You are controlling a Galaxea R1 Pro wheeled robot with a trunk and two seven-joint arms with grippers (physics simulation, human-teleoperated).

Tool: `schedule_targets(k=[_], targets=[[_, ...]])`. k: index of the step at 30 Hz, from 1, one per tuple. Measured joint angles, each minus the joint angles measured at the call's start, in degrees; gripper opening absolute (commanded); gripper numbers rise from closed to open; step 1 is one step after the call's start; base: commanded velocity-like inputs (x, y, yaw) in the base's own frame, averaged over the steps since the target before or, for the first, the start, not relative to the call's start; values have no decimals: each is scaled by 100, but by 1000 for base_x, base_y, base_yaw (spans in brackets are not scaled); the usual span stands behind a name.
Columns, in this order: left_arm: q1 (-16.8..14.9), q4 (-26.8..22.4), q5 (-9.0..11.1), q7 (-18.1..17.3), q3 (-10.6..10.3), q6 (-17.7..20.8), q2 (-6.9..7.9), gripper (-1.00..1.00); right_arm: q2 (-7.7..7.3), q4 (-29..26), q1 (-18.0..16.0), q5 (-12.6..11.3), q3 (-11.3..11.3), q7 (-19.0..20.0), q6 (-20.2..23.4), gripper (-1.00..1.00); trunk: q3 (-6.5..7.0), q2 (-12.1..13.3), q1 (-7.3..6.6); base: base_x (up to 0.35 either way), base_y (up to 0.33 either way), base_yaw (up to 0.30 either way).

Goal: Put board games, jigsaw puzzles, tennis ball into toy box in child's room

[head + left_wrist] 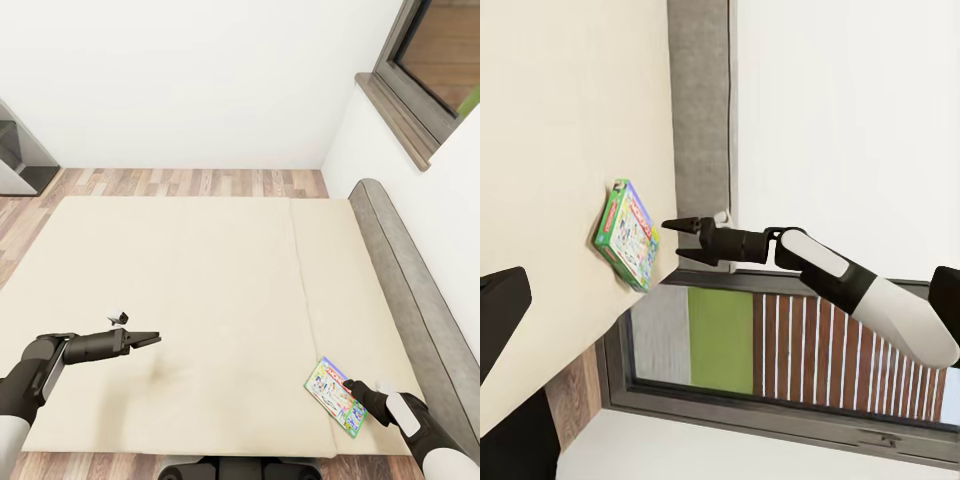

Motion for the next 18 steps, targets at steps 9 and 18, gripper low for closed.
schedule_targets(k=[9,18], targets=[[0,0,0,0,7,-10,0,100,1,0,0,1,2,6,-5,100,-69,0,0,0,0,0],[0,0,0,0,7,-16,0,100,-5,0,0,11,4,8,-21,100,-151,0,0,0,0,0]])
